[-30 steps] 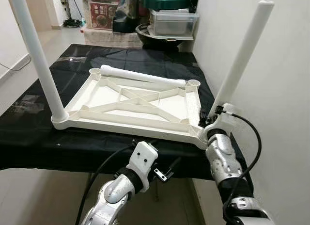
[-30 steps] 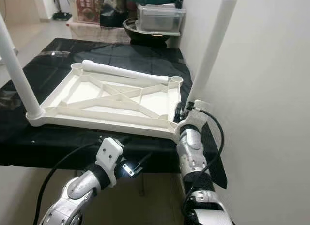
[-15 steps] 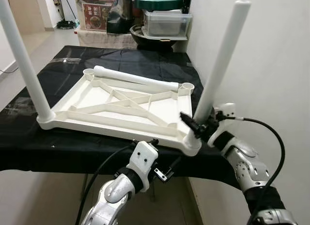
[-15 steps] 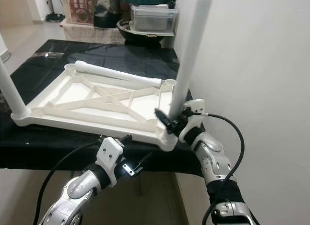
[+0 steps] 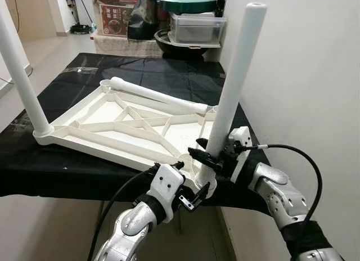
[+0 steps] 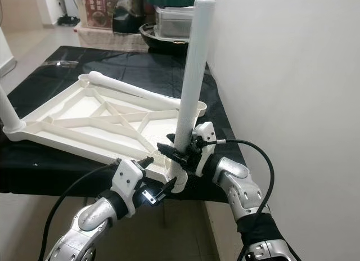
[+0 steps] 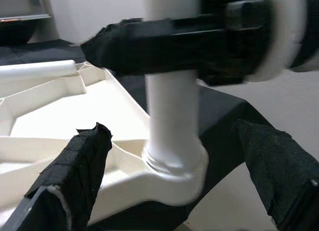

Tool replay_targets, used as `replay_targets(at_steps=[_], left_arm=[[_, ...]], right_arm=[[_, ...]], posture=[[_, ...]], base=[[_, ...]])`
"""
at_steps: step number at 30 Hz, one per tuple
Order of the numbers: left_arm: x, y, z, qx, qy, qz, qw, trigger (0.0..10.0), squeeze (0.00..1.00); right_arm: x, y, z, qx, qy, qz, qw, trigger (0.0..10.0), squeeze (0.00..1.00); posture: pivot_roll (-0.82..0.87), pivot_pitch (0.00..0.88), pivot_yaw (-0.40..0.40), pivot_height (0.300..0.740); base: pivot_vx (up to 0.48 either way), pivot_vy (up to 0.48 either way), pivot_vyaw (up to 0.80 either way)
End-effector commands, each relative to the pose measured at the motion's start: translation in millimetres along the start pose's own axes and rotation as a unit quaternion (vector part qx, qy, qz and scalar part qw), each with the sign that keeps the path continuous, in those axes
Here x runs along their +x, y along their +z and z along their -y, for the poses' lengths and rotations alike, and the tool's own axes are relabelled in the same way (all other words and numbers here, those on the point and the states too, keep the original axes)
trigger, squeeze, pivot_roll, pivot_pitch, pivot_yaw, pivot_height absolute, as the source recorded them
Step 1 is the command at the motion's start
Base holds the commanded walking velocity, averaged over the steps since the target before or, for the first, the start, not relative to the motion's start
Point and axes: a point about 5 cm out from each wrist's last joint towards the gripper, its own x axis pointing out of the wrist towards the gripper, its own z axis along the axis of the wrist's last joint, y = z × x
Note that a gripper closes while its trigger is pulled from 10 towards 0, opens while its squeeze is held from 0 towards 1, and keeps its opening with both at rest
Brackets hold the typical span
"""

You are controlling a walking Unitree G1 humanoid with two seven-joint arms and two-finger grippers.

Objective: Building children table

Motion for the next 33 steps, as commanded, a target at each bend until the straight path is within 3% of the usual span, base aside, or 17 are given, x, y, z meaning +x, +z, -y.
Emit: replay_targets(at_steps=[1,2,4,7,8,9,11,12,15,18,20,21,22,23,28,29,33], left_arm=[[0.2,-2.5,1.6,-0.003,-0.006,-0.007,1.0,10.0,0.0],[0.2,-2.5,1.6,-0.003,-0.006,-0.007,1.0,10.0,0.0],[0.2,-2.6,1.8,-0.003,-0.006,-0.007,1.0,10.0,0.0],[0.4,-2.6,1.6,-0.003,-0.006,-0.008,1.0,10.0,0.0],[0.4,-2.6,1.6,-0.003,-0.006,-0.008,1.0,10.0,0.0],[0.4,-2.6,1.6,-0.003,-0.006,-0.008,1.0,10.0,0.0],[0.5,-2.7,1.7,-0.003,-0.006,-0.008,1.0,10.0,0.0],[0.5,-2.7,1.7,-0.003,-0.006,-0.008,1.0,10.0,0.0],[0.5,-3.1,1.9,-0.004,-0.006,-0.008,1.0,10.0,0.0],[0.8,-3.5,2.3,-0.004,-0.006,-0.008,1.0,10.0,0.0],[0.8,-3.5,2.3,-0.004,-0.006,-0.008,1.0,10.0,0.0],[0.7,-3.9,2.5,-0.004,-0.005,-0.009,1.0,10.0,0.0],[0.6,-4.1,2.7,-0.004,-0.005,-0.009,1.0,10.0,0.0],[0.6,-4.2,2.8,-0.004,-0.005,-0.009,1.0,10.0,0.0],[0.5,-4.6,2.9,-0.005,-0.004,-0.01,1.0,10.0,0.0],[0.4,-4.7,3.0,-0.005,-0.004,-0.01,1.0,10.0,0.0],[0.3,-4.8,3.0,-0.005,-0.004,-0.01,1.0,10.0,0.0]], right_arm=[[-2.9,-2.0,19.2,0.01,-0.094,-0.002,0.996,0.0,0.0],[-2.9,-2.0,19.2,0.01,-0.094,-0.002,0.996,0.0,0.0],[-4.4,-3.4,36.3,0.016,-0.203,0.001,0.979,0.0,0.0],[-15.7,-6.4,59.2,0.033,-0.369,-0.003,0.929,0.0,0.0],[-18.3,-7.1,62.5,0.035,-0.396,-0.005,0.918,0.0,0.0],[-18.3,-7.1,62.5,0.035,-0.396,-0.005,0.918,0.0,0.0],[-28.9,-8.4,71.0,0.042,-0.468,-0.002,0.883,0.0,0.0],[-28.9,-8.4,71.0,0.042,-0.468,-0.002,0.883,0.0,0.0],[-45.4,-16.3,76.0,0.058,-0.582,0.003,0.811,0.0,0.0],[-38.8,-26.5,67.7,0.086,-0.599,0.0,0.796,0.0,0.0],[-34.4,-27.9,65.4,0.089,-0.593,-0.001,0.8,0.0,0.0],[-24.8,-27.4,59.6,0.08,-0.571,0.004,0.817,10.0,0.0],[-21.5,-26.0,57.4,0.072,-0.562,0.009,0.824,10.0,0.07],[-19.7,-24.6,56.1,0.064,-0.558,0.013,0.827,10.0,1.0],[-18.1,-22.2,55.4,0.066,-0.555,0.026,0.829,10.0,1.0],[-18.0,-20.0,55.8,0.062,-0.554,0.033,0.83,10.0,0.0],[-17.4,-16.2,56.3,0.065,-0.544,0.048,0.835,10.0,0.0]], posture=[[0.18,0.0,-0.104,0.74],[0.18,0.0,-0.104,0.74],[0.18,0.0,-0.104,0.74],[0.18,0.0,-0.103,0.74],[0.18,0.0,-0.103,0.74],[0.18,0.0,-0.103,0.74],[0.18,0.0,-0.103,0.74],[0.18,0.0,-0.103,0.74],[0.18,0.0,-0.104,0.74],[0.18,0.0,-0.103,0.74],[0.18,0.0,-0.103,0.74],[0.18,0.0,-0.105,0.74],[0.18,0.0,-0.105,0.74],[0.18,0.0,-0.105,0.74],[0.18,0.0,-0.104,0.74],[0.18,0.0,-0.104,0.74],[0.18,0.0,-0.104,0.74]], base=[[0.0,0.0,0.0],[0.0,0.0,0.0],[0.0,0.0,0.0],[0.0,0.0,0.0],[0.0,0.0,0.0],[0.0,0.0,0.0],[0.0,0.0,0.0],[0.0,0.0,0.0],[0.0,0.0,0.0],[0.0,0.0,0.0],[0.0,0.0,0.0],[0.0,0.0,0.0],[0.0,0.0,0.0],[0.0,0.0,0.0],[0.0,0.0,0.0],[0.0,0.0,0.0],[0.0,0.0,0.0]])
